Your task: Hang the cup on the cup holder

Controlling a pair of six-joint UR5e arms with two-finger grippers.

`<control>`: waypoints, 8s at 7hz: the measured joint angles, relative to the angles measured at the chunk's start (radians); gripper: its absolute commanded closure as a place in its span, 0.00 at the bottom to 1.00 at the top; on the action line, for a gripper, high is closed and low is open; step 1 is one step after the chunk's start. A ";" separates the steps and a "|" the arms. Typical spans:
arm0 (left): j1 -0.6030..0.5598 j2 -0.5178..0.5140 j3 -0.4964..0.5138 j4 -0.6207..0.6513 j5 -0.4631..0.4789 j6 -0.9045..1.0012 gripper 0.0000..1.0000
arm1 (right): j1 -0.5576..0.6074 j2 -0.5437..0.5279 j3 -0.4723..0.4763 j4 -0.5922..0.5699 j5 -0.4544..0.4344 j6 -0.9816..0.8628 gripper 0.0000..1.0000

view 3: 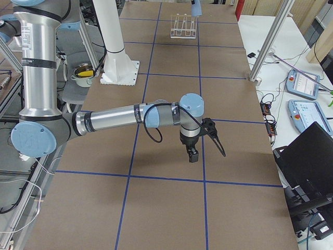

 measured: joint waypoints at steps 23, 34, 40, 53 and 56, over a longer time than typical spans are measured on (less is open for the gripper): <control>0.232 -0.095 0.138 0.476 0.292 0.209 0.02 | 0.001 -0.009 -0.002 0.005 -0.003 0.007 0.00; -0.322 0.038 0.226 0.646 0.099 0.933 0.01 | 0.015 -0.008 -0.022 0.000 -0.062 0.044 0.00; -0.369 0.184 0.201 0.578 -0.013 0.973 0.01 | 0.015 0.027 -0.021 -0.012 -0.008 0.101 0.00; -0.369 0.191 0.166 0.579 -0.011 0.973 0.01 | 0.015 0.026 -0.016 -0.008 -0.007 0.099 0.00; -0.368 0.193 0.167 0.579 -0.011 0.974 0.01 | 0.015 0.031 -0.018 -0.007 -0.006 0.102 0.00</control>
